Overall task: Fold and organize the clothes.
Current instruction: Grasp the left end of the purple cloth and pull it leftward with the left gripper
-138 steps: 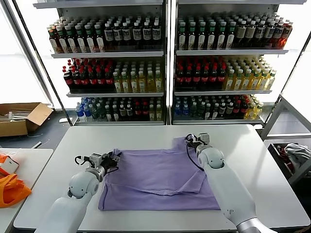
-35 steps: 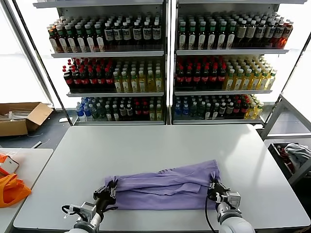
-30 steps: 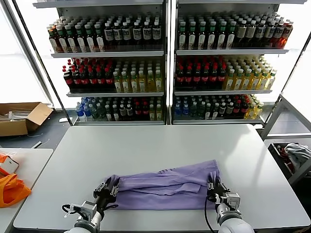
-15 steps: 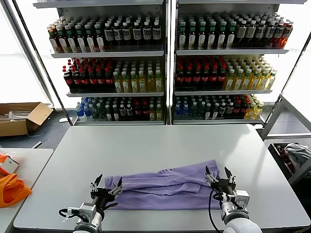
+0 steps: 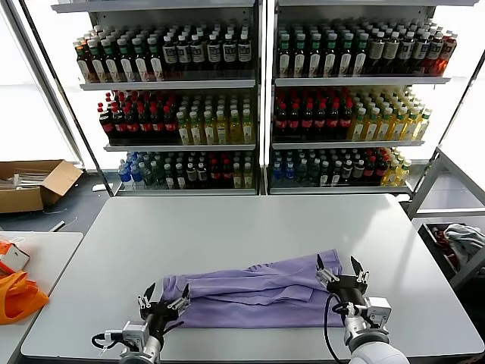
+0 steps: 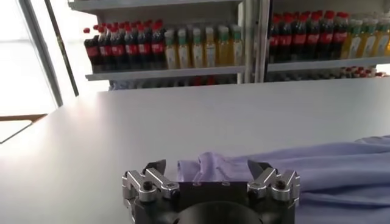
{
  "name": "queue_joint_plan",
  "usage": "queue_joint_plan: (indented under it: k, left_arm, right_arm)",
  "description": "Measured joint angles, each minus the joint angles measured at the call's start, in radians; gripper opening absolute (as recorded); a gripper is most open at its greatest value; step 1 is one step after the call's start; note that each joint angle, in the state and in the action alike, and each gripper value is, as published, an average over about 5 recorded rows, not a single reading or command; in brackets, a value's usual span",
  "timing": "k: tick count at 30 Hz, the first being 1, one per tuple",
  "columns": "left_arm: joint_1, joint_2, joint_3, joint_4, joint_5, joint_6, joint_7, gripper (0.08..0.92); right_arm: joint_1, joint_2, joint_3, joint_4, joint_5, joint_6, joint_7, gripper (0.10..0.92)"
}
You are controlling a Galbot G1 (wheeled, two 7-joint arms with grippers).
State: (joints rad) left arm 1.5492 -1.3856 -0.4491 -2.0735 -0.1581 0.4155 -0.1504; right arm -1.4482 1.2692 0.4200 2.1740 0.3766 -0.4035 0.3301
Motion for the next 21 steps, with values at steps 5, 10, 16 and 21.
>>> queue_joint_plan:
  k: [5, 10, 16, 21]
  left_arm:
    - [-0.002, -0.002, -0.01, 0.014, -0.033, 0.013, -0.006, 0.823]
    - [-0.009, -0.001, -0.022, 0.035, -0.067, 0.025, -0.007, 0.809]
    - [-0.011, -0.001, -0.024, 0.053, -0.099, 0.037, -0.003, 0.665]
    - [-0.009, -0.004, -0.018, 0.055, -0.108, 0.035, -0.002, 0.526]
  right_arm:
    - [-0.003, -0.001, -0.001, 0.008, 0.0, 0.002, 0.0, 0.823]
    - [-0.005, -0.001, -0.005, 0.013, -0.001, 0.003, 0.0, 0.823]
    - [-0.002, -0.004, -0.004, 0.018, -0.001, 0.004, -0.002, 0.823]
    - [0.003, -0.004, -0.003, 0.018, -0.002, 0.003, -0.002, 0.823]
